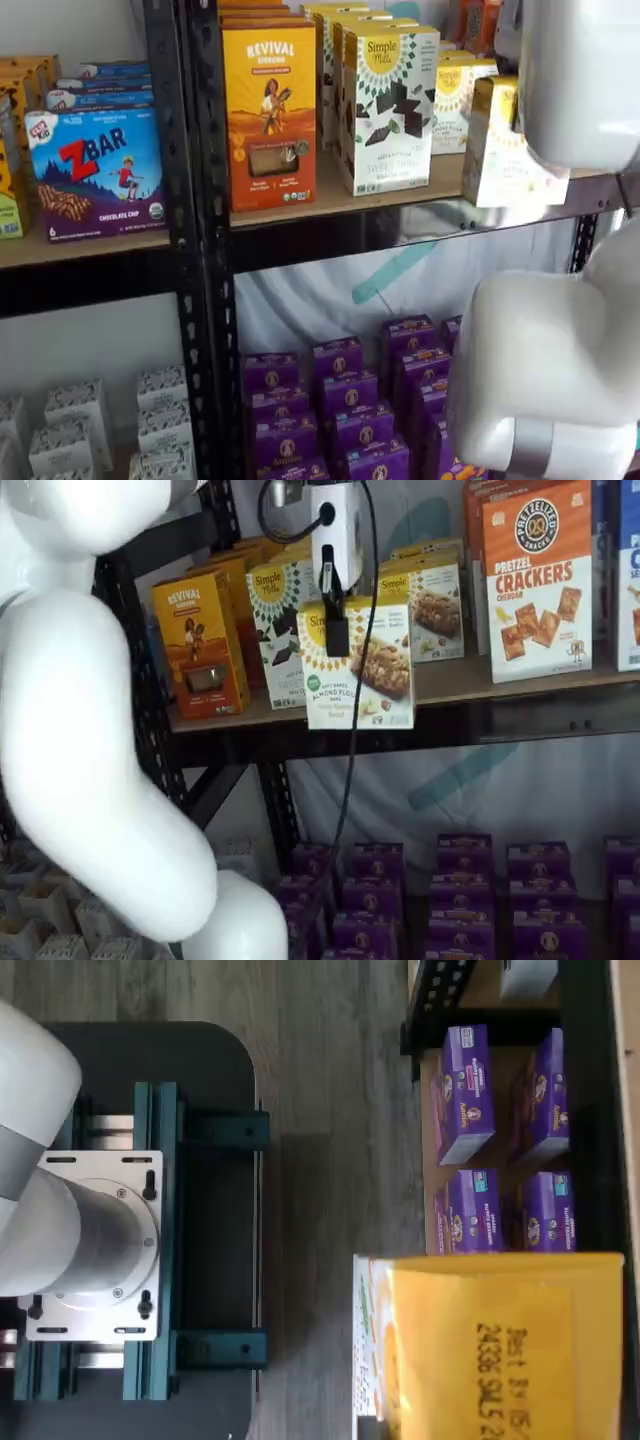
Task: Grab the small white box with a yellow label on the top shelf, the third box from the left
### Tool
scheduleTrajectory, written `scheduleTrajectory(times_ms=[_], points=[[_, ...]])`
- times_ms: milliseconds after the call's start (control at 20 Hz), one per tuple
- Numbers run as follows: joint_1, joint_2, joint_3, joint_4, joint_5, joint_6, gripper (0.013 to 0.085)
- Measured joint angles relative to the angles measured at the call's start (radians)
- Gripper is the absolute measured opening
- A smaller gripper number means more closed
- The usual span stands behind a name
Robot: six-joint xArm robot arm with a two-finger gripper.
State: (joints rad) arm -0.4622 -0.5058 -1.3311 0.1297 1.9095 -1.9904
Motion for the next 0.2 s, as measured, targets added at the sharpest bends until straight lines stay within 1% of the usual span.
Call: scheduleTrajectory(times_ms=[200], points=[[0.007,-0.049,0.050,0.000,-0.002,0.007,0.0330]])
